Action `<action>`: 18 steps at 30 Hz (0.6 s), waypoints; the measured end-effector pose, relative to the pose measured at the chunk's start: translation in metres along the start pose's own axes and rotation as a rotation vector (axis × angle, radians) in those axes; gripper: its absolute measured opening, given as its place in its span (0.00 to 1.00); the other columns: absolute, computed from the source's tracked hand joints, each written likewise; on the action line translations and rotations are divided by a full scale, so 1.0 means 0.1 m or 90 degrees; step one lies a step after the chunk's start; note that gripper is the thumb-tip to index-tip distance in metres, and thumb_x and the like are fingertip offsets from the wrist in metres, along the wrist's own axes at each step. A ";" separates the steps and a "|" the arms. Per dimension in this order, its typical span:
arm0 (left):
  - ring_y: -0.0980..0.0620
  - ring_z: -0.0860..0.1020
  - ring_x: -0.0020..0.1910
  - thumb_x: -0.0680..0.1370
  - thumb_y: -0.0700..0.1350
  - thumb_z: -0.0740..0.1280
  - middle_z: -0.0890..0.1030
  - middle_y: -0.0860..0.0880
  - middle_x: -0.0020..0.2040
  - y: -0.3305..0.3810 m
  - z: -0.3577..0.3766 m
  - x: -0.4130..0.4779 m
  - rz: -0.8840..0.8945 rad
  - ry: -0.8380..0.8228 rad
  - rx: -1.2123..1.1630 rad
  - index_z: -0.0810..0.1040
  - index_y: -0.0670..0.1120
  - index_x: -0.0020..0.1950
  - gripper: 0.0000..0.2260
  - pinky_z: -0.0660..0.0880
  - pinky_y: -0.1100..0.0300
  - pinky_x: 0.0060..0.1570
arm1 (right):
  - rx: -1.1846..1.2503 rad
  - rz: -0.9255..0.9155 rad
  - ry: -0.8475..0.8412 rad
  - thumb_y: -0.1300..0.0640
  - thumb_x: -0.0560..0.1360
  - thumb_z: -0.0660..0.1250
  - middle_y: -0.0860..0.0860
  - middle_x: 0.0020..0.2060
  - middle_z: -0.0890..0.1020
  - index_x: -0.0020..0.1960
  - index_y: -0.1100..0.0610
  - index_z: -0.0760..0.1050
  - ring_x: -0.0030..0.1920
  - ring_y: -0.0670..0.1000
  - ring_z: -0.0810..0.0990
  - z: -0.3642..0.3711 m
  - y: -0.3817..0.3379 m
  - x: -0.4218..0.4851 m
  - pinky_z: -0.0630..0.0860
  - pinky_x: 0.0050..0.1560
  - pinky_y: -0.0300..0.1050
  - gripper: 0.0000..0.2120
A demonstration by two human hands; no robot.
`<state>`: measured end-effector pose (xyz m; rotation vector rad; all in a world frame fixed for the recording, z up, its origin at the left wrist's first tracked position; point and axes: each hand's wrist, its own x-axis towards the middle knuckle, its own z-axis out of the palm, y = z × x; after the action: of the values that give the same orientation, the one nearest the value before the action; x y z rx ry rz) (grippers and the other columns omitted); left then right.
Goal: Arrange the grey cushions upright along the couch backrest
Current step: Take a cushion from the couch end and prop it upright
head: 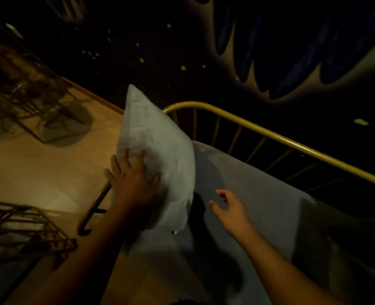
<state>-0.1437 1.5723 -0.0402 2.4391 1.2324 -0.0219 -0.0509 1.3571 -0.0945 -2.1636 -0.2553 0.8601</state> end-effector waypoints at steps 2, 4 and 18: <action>0.35 0.52 0.75 0.70 0.59 0.69 0.52 0.40 0.77 -0.19 -0.02 0.30 -0.092 -0.043 -0.059 0.51 0.53 0.76 0.41 0.52 0.37 0.71 | -0.004 0.029 -0.016 0.54 0.74 0.69 0.58 0.63 0.75 0.63 0.57 0.73 0.62 0.58 0.74 0.16 -0.11 0.21 0.71 0.61 0.51 0.19; 0.33 0.62 0.70 0.64 0.64 0.72 0.59 0.37 0.74 -0.32 0.02 0.49 -0.136 -0.084 -0.166 0.47 0.51 0.76 0.50 0.63 0.39 0.67 | -0.011 0.051 -0.041 0.54 0.75 0.68 0.57 0.61 0.76 0.61 0.57 0.73 0.57 0.56 0.75 0.27 -0.21 0.41 0.71 0.57 0.48 0.16; 0.45 0.77 0.57 0.59 0.56 0.80 0.76 0.43 0.64 -1.08 0.43 0.98 -0.247 -0.070 -0.298 0.57 0.51 0.72 0.47 0.73 0.54 0.54 | 0.114 0.236 -0.124 0.45 0.78 0.61 0.59 0.65 0.75 0.69 0.59 0.67 0.63 0.60 0.73 0.89 -0.01 1.71 0.70 0.62 0.51 0.25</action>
<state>-0.1608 1.6891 -0.1367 1.7595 1.4513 0.0199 0.0194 1.4851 -0.2203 -1.9903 0.1307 1.2555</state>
